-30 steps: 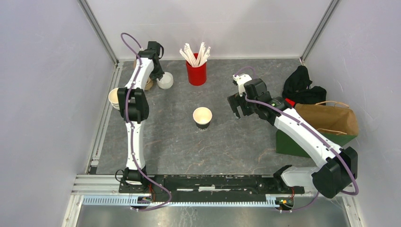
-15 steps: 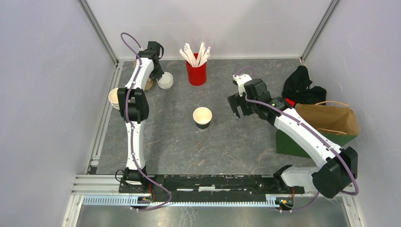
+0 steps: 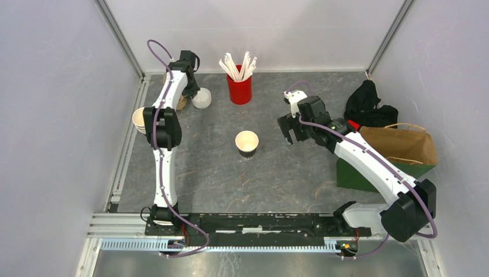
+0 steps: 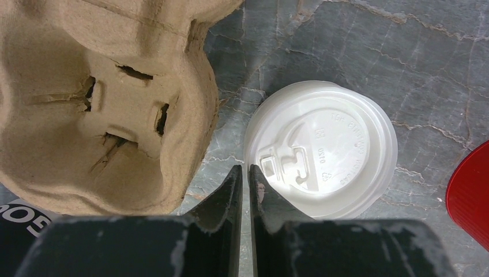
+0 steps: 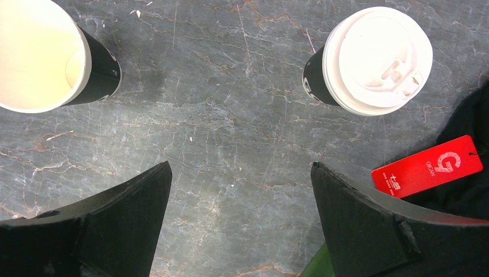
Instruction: Pack the takeout coffee
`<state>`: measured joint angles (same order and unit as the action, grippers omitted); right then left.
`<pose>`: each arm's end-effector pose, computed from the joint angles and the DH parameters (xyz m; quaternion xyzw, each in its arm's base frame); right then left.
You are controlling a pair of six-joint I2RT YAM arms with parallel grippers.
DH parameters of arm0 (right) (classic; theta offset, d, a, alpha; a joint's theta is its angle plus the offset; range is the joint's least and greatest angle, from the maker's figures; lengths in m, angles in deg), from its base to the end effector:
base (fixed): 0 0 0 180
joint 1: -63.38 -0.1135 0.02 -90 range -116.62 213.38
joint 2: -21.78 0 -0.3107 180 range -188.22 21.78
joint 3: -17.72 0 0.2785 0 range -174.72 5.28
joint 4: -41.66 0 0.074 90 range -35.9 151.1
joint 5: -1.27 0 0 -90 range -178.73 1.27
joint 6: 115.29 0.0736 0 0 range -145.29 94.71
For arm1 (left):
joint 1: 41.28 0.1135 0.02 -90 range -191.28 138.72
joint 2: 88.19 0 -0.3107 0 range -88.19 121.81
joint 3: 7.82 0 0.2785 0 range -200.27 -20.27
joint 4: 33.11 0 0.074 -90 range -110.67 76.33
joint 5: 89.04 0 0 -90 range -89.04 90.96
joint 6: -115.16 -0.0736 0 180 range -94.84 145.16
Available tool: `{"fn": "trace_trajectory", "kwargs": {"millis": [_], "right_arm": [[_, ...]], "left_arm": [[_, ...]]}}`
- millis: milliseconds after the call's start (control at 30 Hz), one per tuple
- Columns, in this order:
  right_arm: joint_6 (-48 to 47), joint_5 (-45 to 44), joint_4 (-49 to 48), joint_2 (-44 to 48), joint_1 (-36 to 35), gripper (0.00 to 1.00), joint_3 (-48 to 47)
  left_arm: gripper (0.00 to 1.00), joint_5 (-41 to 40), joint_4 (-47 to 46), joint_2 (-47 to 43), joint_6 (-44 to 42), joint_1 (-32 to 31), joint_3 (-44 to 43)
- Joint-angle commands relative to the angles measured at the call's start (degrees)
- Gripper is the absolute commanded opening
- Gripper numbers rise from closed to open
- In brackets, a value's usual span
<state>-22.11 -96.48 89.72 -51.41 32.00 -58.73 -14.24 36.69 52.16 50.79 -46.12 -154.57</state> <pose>0.2719 0.1542 0.3232 -0.1992 0.8997 0.0543 0.3846 0.6004 -0.0315 0.2131 -0.2040 0.9433 0.0643 0.2538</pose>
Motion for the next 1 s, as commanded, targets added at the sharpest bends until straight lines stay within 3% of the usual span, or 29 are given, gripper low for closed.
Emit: {"fn": "trace_trajectory", "kwargs": {"millis": [0,433,967], "right_arm": [[0.0,0.11,-2.31,0.5,0.1,0.98,-0.1],[-0.02,0.09,-2.31,0.59,0.01,0.98,-0.15],[0.16,0.41,-2.32,0.92,0.02,0.98,-0.12]], "left_arm": [[0.15,-1.68,-0.59,1.22,-0.46,0.24,-1.69],[0.02,-2.2,-0.51,0.67,-0.11,0.19,-2.84],[0.02,-1.35,1.19,-3.85,2.58,0.44,-2.98]]}}
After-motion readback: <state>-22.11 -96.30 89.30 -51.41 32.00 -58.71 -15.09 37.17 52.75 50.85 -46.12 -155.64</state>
